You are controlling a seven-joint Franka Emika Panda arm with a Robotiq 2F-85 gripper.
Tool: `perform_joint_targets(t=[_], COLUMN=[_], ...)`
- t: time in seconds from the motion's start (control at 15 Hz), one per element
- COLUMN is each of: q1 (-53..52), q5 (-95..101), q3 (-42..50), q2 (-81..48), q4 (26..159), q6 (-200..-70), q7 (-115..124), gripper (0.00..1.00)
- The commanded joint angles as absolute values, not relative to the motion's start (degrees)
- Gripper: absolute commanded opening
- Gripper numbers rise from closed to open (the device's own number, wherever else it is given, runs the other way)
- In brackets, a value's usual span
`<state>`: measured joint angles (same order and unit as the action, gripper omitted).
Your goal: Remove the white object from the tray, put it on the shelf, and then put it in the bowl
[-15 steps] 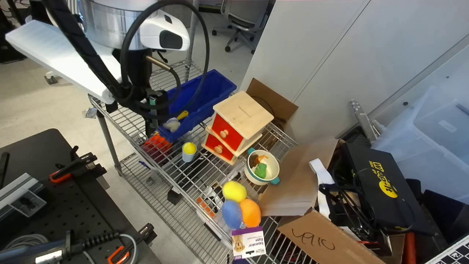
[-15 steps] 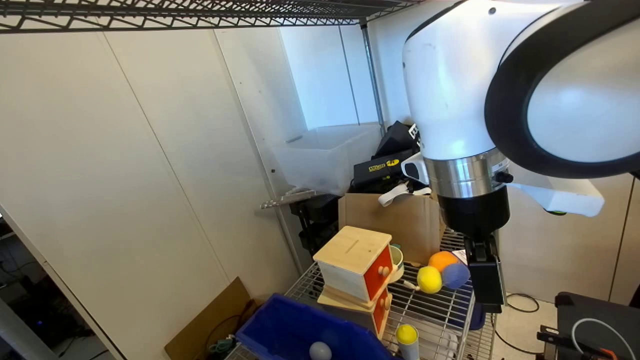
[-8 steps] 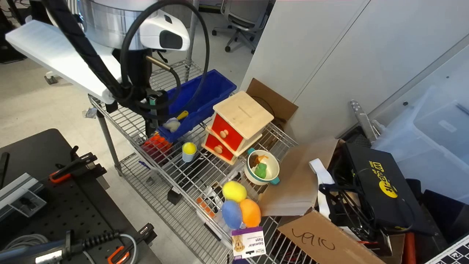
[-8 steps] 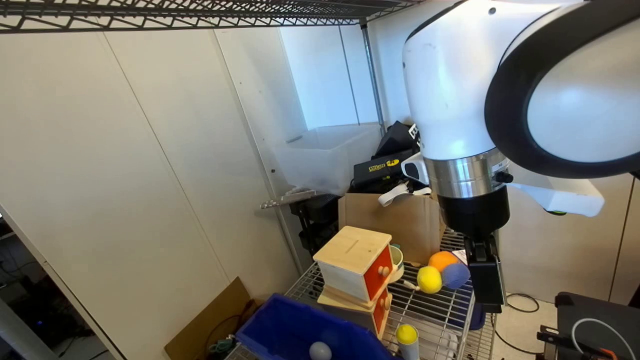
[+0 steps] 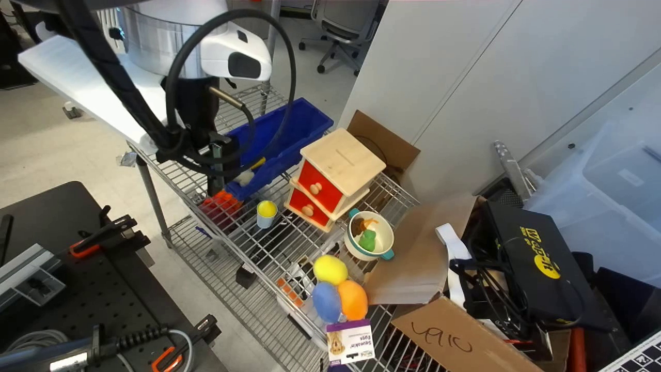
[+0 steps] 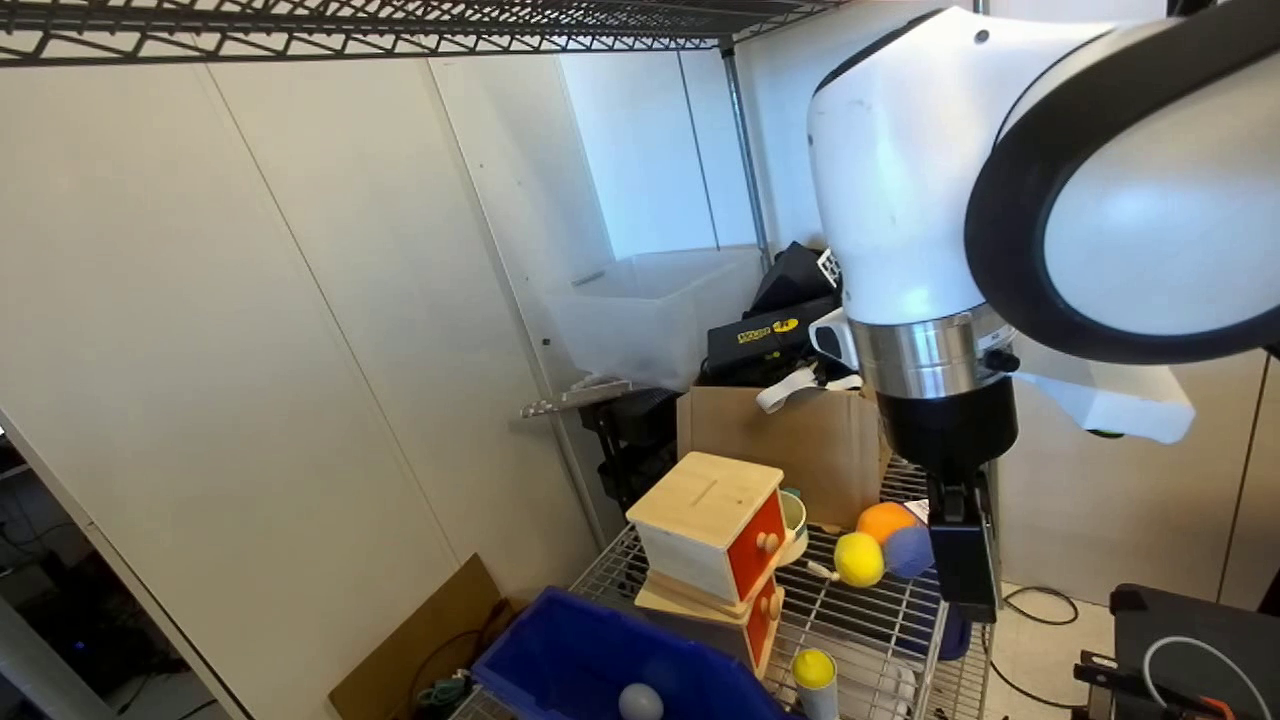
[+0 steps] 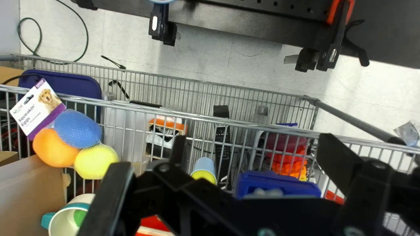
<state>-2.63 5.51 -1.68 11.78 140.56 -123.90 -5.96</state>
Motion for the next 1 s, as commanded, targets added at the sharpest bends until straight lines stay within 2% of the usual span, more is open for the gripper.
perform_joint_targets(t=[0.0,0.47,0.93], q1=[-1.6,-0.7,-0.6], q5=[7.9,11.1,3.2], q3=[-2.1,-1.2,-2.0], q2=[8.9,-2.1,-7.3], q4=[140.0,138.3,134.8], q6=[-129.3,-139.3,-139.2], q7=[-1.0,0.6,-6.2], gripper=[1.0,1.0,1.0])
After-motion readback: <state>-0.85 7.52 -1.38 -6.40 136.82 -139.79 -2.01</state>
